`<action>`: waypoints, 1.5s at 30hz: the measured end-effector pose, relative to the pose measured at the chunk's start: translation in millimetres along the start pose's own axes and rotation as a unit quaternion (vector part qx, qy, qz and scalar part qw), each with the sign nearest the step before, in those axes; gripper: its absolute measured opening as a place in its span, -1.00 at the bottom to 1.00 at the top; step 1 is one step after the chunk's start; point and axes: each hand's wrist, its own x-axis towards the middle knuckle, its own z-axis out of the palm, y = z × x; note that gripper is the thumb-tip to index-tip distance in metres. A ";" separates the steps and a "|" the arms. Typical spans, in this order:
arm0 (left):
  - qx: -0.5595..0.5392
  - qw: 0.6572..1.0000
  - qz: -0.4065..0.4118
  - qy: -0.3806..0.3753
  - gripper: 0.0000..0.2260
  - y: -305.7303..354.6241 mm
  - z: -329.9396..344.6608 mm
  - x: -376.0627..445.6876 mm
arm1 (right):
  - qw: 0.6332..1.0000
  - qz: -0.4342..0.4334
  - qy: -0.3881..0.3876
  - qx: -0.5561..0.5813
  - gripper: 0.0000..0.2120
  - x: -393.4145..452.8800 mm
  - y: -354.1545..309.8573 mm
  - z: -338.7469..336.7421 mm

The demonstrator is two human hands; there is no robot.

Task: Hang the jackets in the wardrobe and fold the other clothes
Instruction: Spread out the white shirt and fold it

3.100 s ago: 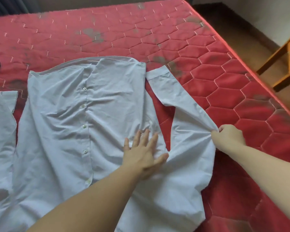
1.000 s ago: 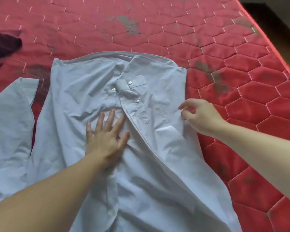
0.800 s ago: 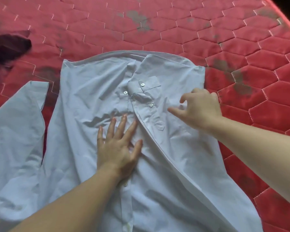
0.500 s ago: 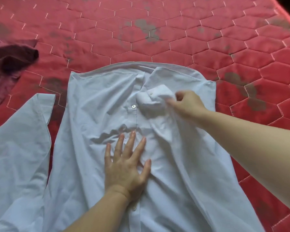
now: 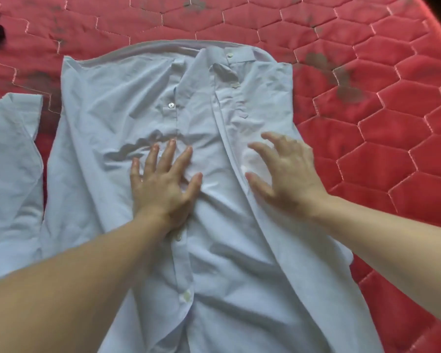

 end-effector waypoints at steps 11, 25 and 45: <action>-0.187 0.976 0.103 0.034 -0.54 96.1 -19.0 -100.5 | 0.983 0.091 0.050 0.151 -0.50 -152.7 -65.3 13.9; 0.025 0.945 0.273 -0.176 -0.84 187.6 -6.2 -221.9 | 0.780 0.433 -0.101 0.441 -0.82 -171.3 25.9 -39.1; -0.163 0.900 0.251 -0.317 -0.75 154.6 -1.4 -262.4 | 0.993 0.003 -0.109 -0.047 -0.40 -210.6 19.8 -9.9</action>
